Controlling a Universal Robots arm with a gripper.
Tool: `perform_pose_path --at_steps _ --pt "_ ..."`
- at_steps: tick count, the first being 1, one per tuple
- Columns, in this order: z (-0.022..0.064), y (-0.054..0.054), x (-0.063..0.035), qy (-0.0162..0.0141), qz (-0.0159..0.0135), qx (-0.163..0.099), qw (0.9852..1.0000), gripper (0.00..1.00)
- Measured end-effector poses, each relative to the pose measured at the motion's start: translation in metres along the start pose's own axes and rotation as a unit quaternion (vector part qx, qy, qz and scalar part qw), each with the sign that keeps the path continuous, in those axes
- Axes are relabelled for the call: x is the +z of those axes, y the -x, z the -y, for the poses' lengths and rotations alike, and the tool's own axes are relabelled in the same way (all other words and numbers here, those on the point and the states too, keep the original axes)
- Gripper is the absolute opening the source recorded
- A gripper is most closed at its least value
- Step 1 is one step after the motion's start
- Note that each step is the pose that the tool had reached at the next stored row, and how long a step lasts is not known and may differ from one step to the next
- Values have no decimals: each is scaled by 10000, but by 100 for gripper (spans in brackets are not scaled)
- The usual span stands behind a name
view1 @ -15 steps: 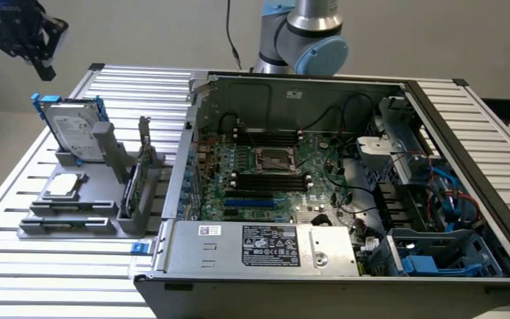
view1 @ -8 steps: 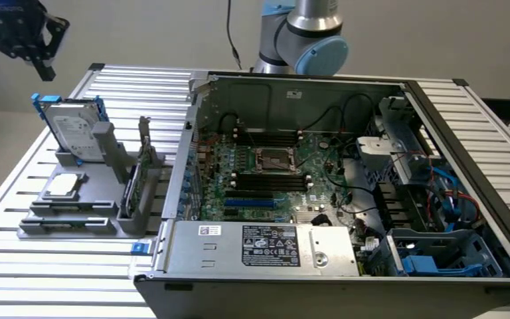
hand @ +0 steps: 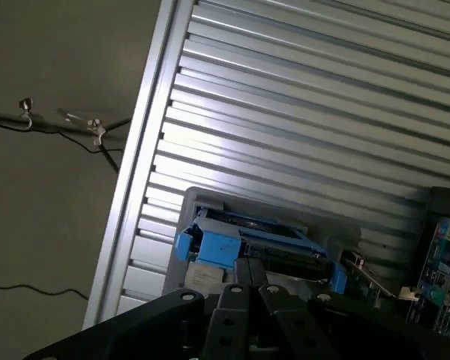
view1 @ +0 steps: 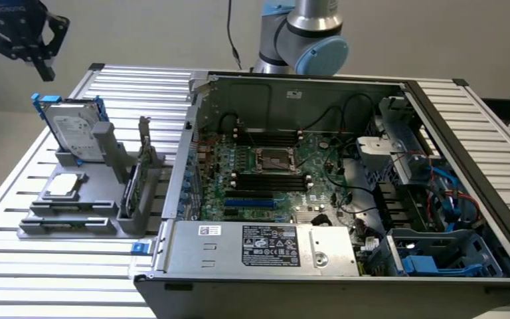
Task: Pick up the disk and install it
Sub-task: 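Pick up the disk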
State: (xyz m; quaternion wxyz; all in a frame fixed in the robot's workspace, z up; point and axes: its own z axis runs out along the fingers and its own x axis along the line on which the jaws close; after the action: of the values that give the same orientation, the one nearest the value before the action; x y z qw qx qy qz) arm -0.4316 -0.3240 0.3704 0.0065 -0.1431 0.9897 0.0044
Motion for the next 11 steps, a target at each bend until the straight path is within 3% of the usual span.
perform_pose_path --at_steps 6,11 --pt "0 0 3 8 -4 -542 9985 11" --pt "0 0 6 14 -7 -996 9950 11"
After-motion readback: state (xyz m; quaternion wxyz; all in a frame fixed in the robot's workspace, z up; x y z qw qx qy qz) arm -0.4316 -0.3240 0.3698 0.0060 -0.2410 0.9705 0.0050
